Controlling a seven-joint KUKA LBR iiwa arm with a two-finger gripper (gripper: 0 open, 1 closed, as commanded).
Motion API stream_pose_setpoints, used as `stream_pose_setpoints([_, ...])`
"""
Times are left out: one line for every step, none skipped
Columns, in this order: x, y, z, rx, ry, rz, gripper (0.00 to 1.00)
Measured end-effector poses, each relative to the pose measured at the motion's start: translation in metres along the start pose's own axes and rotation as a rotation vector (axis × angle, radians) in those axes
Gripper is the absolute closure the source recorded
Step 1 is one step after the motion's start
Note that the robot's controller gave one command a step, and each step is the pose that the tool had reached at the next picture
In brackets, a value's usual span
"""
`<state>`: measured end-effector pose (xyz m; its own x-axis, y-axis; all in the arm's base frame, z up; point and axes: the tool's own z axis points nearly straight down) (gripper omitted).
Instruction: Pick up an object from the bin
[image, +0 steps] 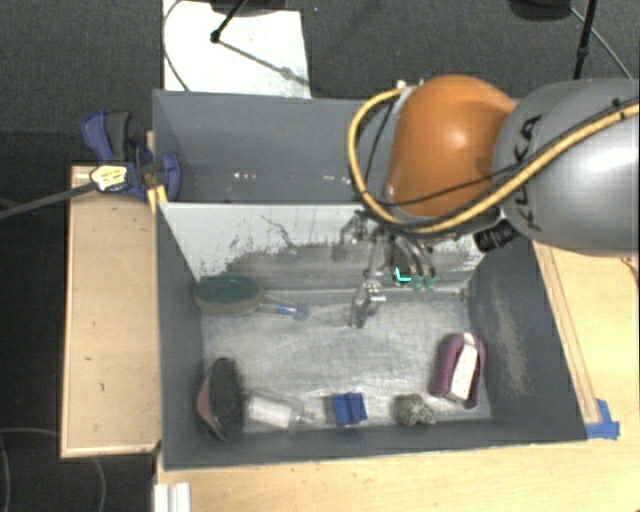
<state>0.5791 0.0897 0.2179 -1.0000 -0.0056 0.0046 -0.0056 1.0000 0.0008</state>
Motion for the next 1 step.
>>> stream_pose_setpoints([-0.0118,0.0399,0.1241,0.001,-0.001,-0.177,0.00])
